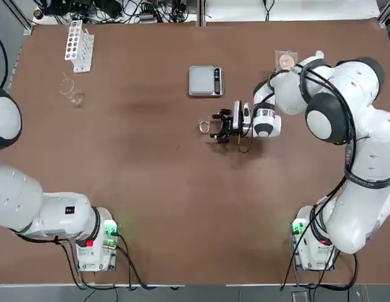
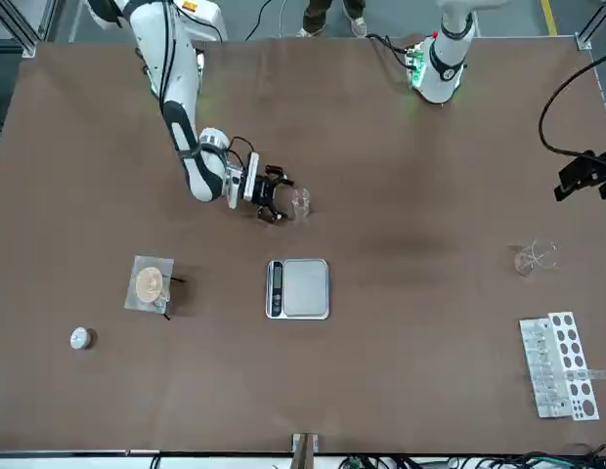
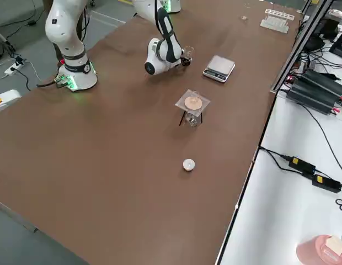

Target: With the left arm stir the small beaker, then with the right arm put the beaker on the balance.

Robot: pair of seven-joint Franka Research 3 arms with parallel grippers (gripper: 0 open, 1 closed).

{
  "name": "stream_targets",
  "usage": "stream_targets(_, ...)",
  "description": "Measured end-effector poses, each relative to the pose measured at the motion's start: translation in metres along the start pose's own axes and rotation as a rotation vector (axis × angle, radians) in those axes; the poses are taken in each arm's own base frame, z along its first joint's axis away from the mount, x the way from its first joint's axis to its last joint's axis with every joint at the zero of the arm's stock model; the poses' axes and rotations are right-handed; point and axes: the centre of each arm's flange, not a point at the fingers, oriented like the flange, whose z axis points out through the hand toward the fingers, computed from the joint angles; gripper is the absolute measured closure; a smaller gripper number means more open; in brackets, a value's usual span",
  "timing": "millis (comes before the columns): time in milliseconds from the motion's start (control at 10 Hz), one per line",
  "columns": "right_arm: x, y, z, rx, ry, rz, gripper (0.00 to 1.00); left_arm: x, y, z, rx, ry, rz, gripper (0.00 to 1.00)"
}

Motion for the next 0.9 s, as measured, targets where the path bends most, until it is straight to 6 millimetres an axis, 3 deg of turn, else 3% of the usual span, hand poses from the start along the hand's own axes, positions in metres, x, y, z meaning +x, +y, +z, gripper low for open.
stream_targets(400, 0.002, -0.008, 0.008, 0.007, 0.004, -0.002, 0.0, 0.002, 0.004, 0.007, -0.008, -0.013, -0.005, 0.0)
stream_targets(700, 0.01, -0.009, 0.022, -0.003, 0.026, -0.009, 0.0, 0.001, 0.035, 0.011, -0.013, -0.032, 0.033, 0.0)
stream_targets(900, 0.015, -0.004, 0.029, -0.01, 0.038, -0.017, 0.0, 0.001, 0.035, 0.011, -0.013, -0.031, 0.035, 0.0)
